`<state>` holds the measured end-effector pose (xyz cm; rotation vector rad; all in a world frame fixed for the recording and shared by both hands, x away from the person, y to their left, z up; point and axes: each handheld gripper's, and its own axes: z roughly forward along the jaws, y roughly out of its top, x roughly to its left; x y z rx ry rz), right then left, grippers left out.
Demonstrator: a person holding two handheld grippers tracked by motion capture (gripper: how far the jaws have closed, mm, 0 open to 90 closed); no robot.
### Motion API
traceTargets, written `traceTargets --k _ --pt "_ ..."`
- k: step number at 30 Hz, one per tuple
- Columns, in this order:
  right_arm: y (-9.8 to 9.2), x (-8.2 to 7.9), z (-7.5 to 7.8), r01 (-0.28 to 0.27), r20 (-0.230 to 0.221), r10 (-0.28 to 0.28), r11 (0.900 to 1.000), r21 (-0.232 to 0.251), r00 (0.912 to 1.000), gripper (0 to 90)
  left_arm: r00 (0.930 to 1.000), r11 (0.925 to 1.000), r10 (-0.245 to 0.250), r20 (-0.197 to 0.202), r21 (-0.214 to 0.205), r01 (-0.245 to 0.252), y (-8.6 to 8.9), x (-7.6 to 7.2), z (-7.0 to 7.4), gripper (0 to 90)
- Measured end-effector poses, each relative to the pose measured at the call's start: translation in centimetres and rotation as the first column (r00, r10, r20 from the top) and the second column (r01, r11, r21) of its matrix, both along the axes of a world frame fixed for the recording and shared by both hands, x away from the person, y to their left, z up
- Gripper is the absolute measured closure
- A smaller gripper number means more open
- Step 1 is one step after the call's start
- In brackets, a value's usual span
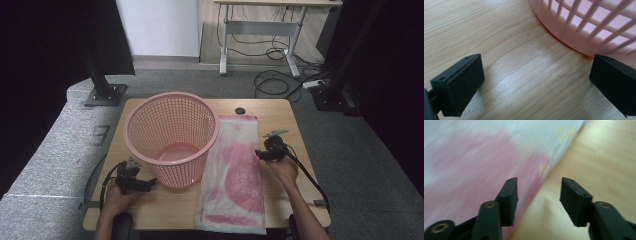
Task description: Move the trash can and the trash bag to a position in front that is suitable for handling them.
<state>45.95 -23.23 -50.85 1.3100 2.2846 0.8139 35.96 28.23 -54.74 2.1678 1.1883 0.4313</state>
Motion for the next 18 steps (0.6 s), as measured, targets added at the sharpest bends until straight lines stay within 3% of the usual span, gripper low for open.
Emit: traceTargets --k 2,3,4,7,10,13,18 --pt "0.7 2.4 -1.1 0.039 -0.035 -0.039 0.9992 -0.003 0.9986 45.8 1.0000 1.0000 -0.002 0.000 -0.001 0.002 0.0 0.0 0.0 0.0" --pt "0.7 2.4 -1.1 0.039 -0.035 -0.039 0.9992 -0.003 0.9986 45.8 1.0000 1.0000 -0.003 0.000 0.000 0.003 0.0 0.0 0.0 0.0" --pt "1.2 3.0 -2.0 0.047 -0.065 -0.047 0.9989 -0.001 0.9968 63.5 1.0000 1.0000 -0.003 0.000 -0.001 0.003 0.0 0.0 0.0 0.0" --pt "1.3 2.9 -2.5 0.036 -0.060 -0.035 0.9990 0.025 0.9976 84.5 1.0000 1.0000 -0.005 0.000 0.000 0.005 0.0 0.0 0.0 0.0" --pt "0.8 2.3 -2.4 0.028 -0.053 -0.029 0.9996 -0.003 0.9982 88.1 1.0000 1.0000 -0.008 0.000 0.000 0.008 0.0 0.0 0.0 0.0" --pt "-0.2 1.7 -2.4 0.036 -0.058 -0.035 0.9993 0.010 0.9977 88.2 1.0000 1.0000 -0.009 0.000 0.000 0.009 0.0 0.0 0.0 0.0" --pt "-4.8 -1.3 -2.2 0.100 -0.047 -0.101 0.9947 -0.027 0.9938 88.1 1.0000 1.0000 -0.009 0.000 -0.001 0.009 0.0 0.0 0.0 0.0"
